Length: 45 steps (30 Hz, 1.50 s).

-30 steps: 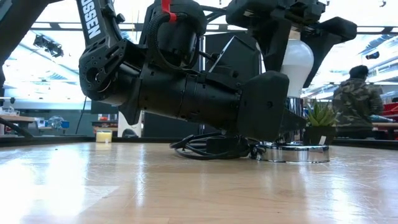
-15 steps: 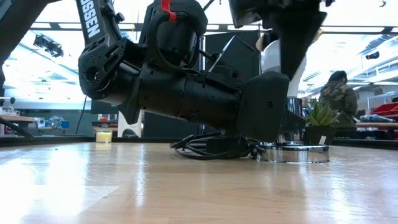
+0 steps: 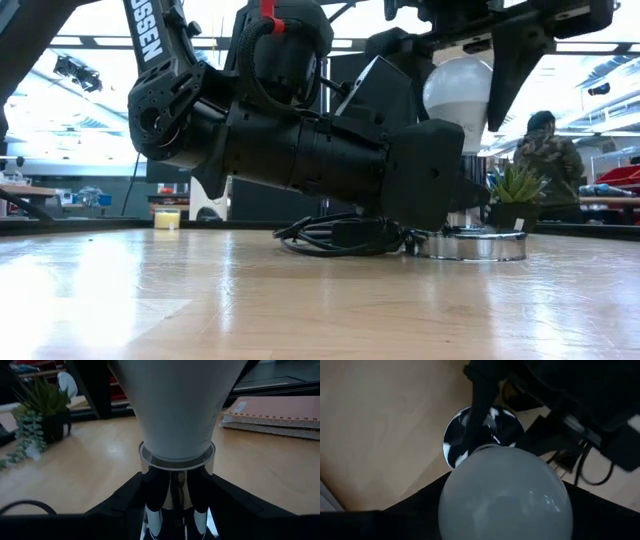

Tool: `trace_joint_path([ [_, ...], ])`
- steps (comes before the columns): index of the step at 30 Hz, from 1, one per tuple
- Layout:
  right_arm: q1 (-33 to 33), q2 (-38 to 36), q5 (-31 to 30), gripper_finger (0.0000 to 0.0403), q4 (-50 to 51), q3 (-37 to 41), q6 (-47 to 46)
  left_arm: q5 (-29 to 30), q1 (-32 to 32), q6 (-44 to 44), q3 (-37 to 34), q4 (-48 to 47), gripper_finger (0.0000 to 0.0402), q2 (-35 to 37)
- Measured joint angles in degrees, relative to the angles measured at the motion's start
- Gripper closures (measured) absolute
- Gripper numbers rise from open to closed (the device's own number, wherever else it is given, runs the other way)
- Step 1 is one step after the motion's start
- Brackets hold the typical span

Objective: Screw lightbulb
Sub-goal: Remove the light bulb from the lamp

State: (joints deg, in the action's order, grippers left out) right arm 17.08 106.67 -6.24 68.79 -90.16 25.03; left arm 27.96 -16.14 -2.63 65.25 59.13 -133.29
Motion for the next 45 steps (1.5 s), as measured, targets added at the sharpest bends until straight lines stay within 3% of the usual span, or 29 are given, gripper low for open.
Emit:
trace_joint_path([
  [9,-0.26,0.11,0.08,0.0120,2.79,-2.26,5.22,-0.20,-0.27,-1.99,0.04,0.79,0.0213,0.11],
  [17,0.38,0.11,7.76,0.0114,-0.05,-2.22,4.56,-9.75,-0.67,-4.88,-0.78,-3.93,0.0213,2.37],
  [23,3.24,0.18,3.51,0.0115,-1.47,-2.22,19.43,-18.25,0.35,-6.26,-3.90,-4.53,0.0213,4.82],
  [27,2.99,0.18,2.42,0.0114,-3.91,-0.87,36.23,-22.50,1.58,-6.38,-6.23,-4.58,0.0213,6.44],
  [30,2.25,-0.06,-2.43,0.0115,-4.15,0.35,49.35,-25.11,2.17,-6.75,-7.03,-3.77,0.0213,6.57],
  [33,1.38,0.06,-6.79,0.0115,-7.50,1.37,55.44,-26.96,2.00,-6.73,-7.51,-2.72,0.0213,6.56],
  [39,0.10,-0.11,-6.12,0.0107,-8.00,0.25,50.82,-25.84,1.99,-5.97,-7.58,-2.47,0.0213,6.56],
  [45,-0.58,-0.25,-7.38,0.0110,-1.64,0.21,41.84,-23.15,2.00,-4.68,-7.53,-3.40,0.0213,6.64],
])
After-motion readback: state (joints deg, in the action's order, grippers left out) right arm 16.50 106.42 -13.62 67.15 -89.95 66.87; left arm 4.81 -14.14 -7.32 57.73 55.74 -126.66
